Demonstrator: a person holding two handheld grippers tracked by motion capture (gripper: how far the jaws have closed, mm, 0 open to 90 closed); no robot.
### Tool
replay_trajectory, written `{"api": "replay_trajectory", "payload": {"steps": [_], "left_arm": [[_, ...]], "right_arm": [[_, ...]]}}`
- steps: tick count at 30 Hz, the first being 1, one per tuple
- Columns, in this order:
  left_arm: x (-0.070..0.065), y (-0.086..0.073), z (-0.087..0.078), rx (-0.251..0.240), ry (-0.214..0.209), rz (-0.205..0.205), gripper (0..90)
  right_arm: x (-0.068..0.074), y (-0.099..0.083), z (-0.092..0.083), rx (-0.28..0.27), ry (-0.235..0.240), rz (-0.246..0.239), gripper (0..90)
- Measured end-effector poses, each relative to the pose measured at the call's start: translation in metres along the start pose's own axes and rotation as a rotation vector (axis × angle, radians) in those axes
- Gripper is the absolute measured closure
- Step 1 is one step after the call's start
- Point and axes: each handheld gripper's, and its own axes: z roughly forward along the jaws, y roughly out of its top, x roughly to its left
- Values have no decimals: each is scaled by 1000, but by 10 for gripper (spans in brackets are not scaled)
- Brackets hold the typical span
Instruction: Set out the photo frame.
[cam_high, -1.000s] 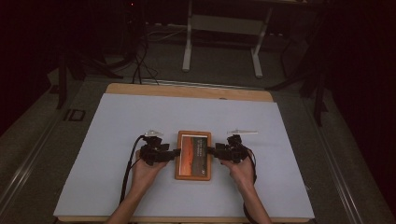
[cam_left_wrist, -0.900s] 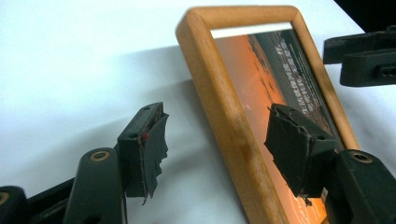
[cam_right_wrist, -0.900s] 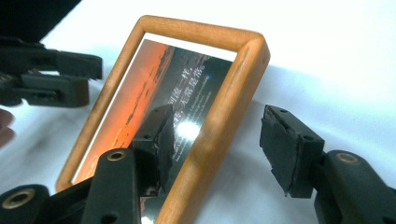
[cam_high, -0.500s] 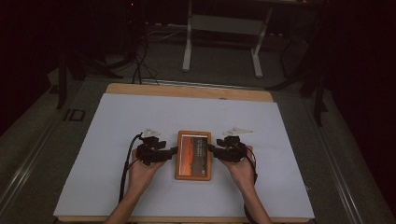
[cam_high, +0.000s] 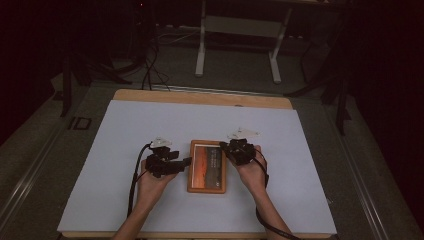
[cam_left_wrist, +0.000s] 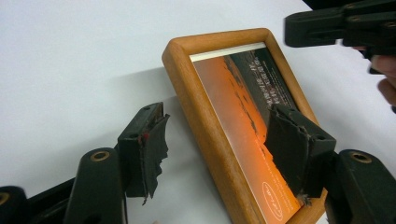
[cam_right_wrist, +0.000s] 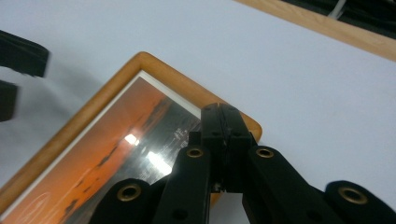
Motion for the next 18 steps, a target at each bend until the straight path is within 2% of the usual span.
{"api": "replay_trajectory", "payload": {"steps": [4,6,8,9,14,18], "left_arm": [[0,2,-4,-7,5,6,382],[-1,3,-5,-8,3,9,382],[-2,3,-6,-8,1,12,382],[-2,4,-7,-6,-2,12,381],[-6,6,-10,-6,-8,30,381],[-6,7,-12,-8,-6,37,382]], "right_arm": [[1,1,8,12,-5,-6,898],[3,3,14,25,-21,-16,899],[2,3,16,27,-24,-16,898],[0,2,19,27,-16,0,898],[-2,0,20,29,-22,10,898],[-3,-2,18,36,-22,-2,899]]}}
